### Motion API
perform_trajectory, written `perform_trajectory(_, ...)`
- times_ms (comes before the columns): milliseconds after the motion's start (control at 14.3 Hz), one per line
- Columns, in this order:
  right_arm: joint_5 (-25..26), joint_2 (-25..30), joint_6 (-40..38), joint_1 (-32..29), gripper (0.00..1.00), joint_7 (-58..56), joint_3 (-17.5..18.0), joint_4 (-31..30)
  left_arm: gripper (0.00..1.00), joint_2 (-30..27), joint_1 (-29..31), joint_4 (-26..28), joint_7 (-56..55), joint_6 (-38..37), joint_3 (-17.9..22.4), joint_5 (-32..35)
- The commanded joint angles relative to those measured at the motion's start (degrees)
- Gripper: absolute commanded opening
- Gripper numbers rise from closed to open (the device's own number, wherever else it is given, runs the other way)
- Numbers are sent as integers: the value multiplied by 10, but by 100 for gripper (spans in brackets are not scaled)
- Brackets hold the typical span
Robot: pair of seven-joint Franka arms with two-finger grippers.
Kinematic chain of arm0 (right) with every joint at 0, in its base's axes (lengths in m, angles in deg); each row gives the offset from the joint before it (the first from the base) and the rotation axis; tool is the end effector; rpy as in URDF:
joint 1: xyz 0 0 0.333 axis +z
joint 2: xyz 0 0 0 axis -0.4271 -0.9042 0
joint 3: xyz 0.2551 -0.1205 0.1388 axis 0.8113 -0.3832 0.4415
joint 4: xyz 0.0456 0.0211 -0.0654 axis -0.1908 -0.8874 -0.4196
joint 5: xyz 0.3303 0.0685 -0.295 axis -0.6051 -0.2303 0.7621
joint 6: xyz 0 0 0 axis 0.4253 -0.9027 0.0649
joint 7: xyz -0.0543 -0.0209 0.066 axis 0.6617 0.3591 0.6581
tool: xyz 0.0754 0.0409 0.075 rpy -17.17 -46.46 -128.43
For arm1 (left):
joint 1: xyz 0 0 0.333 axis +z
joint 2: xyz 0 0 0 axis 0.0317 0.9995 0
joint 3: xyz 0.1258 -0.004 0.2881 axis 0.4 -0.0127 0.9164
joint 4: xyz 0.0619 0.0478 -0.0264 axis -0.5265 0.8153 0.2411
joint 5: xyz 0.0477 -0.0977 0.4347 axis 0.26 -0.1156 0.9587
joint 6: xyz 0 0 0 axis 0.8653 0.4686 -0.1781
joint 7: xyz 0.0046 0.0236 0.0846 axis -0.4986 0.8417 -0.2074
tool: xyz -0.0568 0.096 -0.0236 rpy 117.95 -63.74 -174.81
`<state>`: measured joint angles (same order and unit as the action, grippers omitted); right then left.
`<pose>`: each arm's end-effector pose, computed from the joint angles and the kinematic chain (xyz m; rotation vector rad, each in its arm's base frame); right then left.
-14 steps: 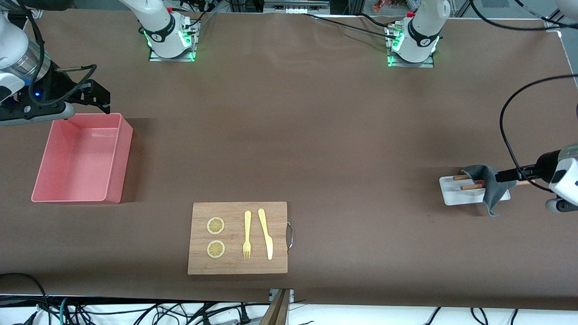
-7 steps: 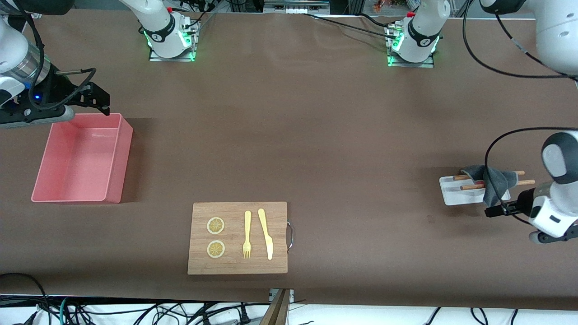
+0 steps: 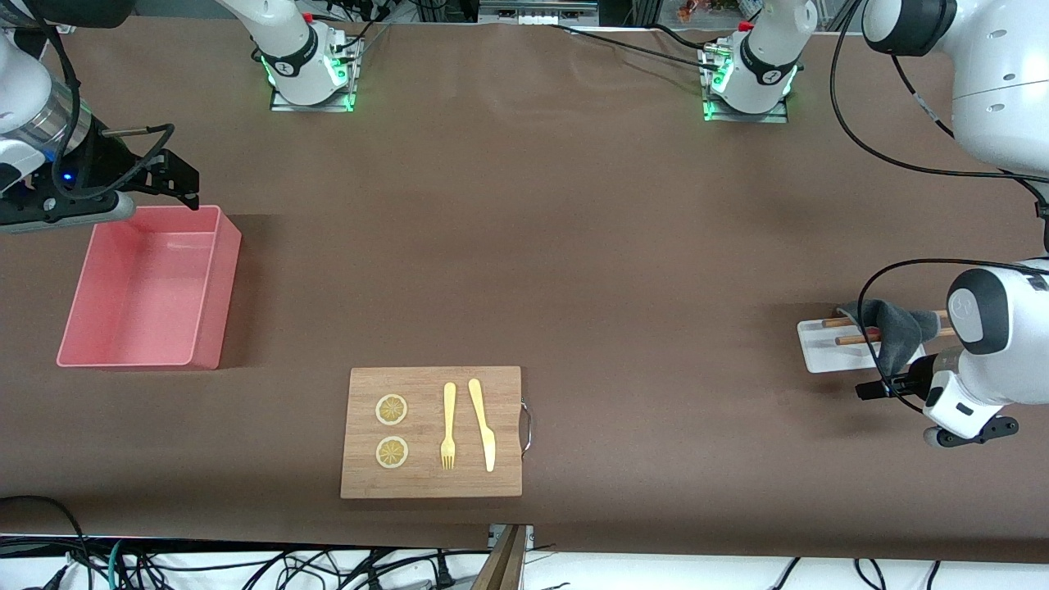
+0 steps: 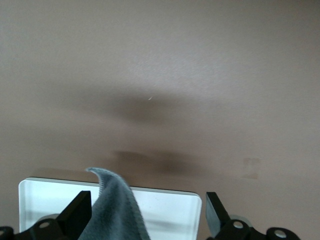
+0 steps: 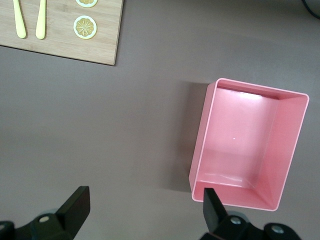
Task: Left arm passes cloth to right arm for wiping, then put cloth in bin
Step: 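Close the left gripper on the grey cloth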
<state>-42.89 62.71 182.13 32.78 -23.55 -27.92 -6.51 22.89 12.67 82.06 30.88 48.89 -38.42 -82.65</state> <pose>0.6158 0.0743 0.5842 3.0711 0.2848 -0.0131 0.7787 0.1350 0.2330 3.1081 0.3469 -0.1242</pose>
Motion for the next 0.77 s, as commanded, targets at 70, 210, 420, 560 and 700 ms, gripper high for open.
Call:
perform_trajectory(70, 2, -5, -10, -4, 100, -8, 4, 14, 100, 31, 1, -23, 20, -5, 11, 13)
perform_trajectory(210, 2, -5, -10, -4, 100, -8, 4, 14, 81, 33, 1, -22, 18, -6, 11, 13)
perform_trajectory(420, 2, -5, -10, -4, 100, -8, 4, 14, 27, 31, 1, -22, 18, -8, 11, 12)
perform_trajectory(560, 2, -5, -10, -4, 100, -8, 3, 14, 4, 31, 1, -22, 16, -8, 11, 11)
perform_trajectory(700, 2, -5, -10, -4, 100, -8, 3, 14, 0, 31, 2, -22, 18, -9, 11, 11)
